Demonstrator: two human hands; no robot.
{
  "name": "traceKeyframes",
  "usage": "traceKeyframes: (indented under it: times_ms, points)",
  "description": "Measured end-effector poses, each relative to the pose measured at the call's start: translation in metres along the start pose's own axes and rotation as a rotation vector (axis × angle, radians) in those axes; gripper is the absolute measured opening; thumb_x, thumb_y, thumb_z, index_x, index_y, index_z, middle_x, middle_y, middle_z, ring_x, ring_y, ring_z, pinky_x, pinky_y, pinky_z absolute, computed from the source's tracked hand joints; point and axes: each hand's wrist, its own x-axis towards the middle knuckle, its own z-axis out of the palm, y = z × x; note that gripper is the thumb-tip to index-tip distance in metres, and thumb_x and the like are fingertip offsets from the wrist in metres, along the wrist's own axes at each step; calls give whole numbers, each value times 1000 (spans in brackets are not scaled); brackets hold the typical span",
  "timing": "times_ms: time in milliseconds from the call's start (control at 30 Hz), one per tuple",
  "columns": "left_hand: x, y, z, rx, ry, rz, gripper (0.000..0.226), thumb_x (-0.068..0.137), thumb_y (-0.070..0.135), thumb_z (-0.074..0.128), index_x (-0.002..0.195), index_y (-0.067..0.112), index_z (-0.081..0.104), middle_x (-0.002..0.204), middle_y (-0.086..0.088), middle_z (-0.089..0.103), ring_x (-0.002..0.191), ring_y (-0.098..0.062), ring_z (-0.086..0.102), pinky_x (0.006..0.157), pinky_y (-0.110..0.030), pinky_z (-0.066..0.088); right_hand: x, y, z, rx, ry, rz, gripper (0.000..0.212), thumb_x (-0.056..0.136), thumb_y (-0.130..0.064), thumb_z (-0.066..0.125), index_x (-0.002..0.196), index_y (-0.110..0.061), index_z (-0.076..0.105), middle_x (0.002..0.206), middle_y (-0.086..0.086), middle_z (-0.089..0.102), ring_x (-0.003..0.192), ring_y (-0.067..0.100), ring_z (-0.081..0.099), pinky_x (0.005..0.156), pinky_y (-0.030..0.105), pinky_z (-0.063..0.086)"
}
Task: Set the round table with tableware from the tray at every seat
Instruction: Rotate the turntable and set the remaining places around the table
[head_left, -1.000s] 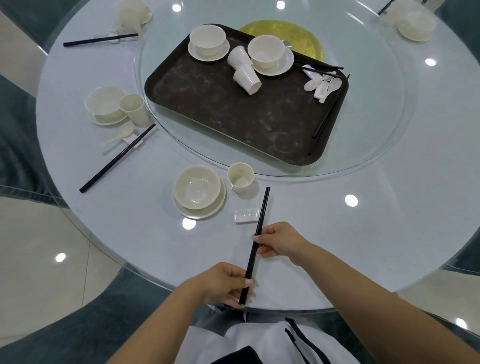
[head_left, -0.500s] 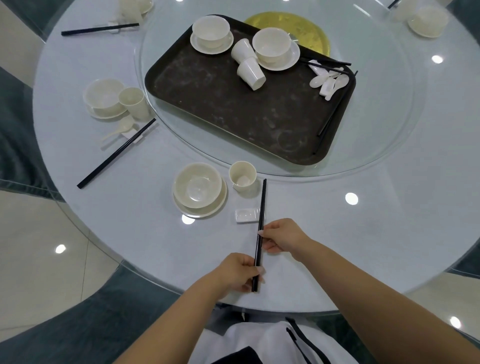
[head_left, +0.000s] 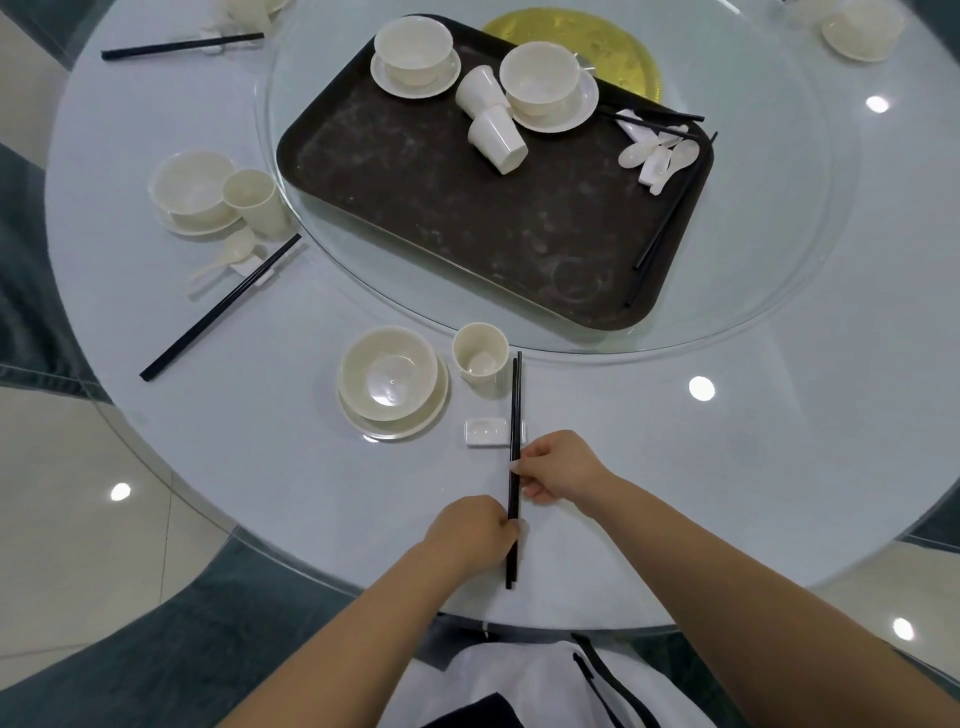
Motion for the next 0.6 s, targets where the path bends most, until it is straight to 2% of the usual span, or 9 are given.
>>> traceKeyframes:
  times_ms: [133,200,267,367,433,533,600]
  points:
    - [3,1,2,10,24,31,48,100,43,42,58,19,39,62,5,44,59,-11,42,63,-27,34,2,2,-3,-5,15,7,11,85,-11,72,85,-2,66,67,11,64,54,19,61,60,30,57]
    - [5,-1,1,-19,41,18,48,99,42,43,59,17,40,60,3,44,62,-15,45,63,-29,34,3,2,-3,-15,25,5,14,84,-13,73,86,0,67,67,11,65,55,20,62,63,32,58]
    - [6,-3,-2,-112,77,-19,45,98,40,46,62,14,45,62,0,49,65,-19,49,64,-31,39,4,2,-3,-34,35,3,13,83,-14,75,83,-2,68,67,9,66,56,19,63,65,33,59]
    - [9,-6,-11,-266,157,-74,37,97,39,49,80,9,62,80,-8,68,77,-24,63,73,-33,48,6,2,-1,-54,38,-4,13,83,-16,75,80,-5,67,67,8,67,58,20,64,66,34,59]
    - [12,-8,-19,-361,208,-89,33,96,40,52,85,11,62,86,-7,71,82,-23,65,75,-33,49,6,2,-1,-71,38,-11,14,83,-17,75,76,-7,67,66,8,67,59,21,64,68,36,60]
    - [18,-7,-28,-521,229,-90,27,94,35,56,79,13,61,78,-4,71,77,-22,66,80,-36,53,7,3,-2,-113,40,-23,18,83,-21,74,73,-9,66,68,8,69,58,19,65,68,35,60]
    - [22,-6,-33,-653,205,-100,27,94,29,58,75,10,60,72,-3,67,68,-20,65,72,-32,55,7,3,-3,-127,41,-34,21,83,-23,75,71,-9,64,66,7,68,56,18,63,67,34,59]
